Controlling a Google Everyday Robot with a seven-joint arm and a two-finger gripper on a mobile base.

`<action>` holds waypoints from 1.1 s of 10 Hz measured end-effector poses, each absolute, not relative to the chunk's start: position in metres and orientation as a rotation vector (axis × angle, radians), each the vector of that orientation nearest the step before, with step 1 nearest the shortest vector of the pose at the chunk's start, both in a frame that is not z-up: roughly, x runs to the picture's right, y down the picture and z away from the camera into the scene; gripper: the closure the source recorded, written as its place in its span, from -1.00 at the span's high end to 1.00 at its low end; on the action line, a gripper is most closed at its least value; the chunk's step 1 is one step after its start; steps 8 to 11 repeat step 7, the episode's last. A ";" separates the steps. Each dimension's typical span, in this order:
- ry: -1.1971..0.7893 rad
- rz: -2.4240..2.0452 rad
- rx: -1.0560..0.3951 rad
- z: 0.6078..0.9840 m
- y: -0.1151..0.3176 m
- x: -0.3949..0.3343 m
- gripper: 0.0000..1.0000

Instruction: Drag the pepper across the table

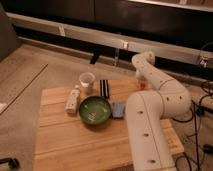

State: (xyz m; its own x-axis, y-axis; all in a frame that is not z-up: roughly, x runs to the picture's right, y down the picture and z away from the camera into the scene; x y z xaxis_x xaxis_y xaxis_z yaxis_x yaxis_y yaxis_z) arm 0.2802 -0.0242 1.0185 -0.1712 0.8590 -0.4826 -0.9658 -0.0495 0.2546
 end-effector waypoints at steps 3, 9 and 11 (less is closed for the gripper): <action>0.608 1.638 -0.230 1.019 -0.024 0.279 0.32; 0.608 1.638 -0.229 1.019 -0.024 0.280 0.60; 0.608 1.638 -0.229 1.019 -0.024 0.280 0.60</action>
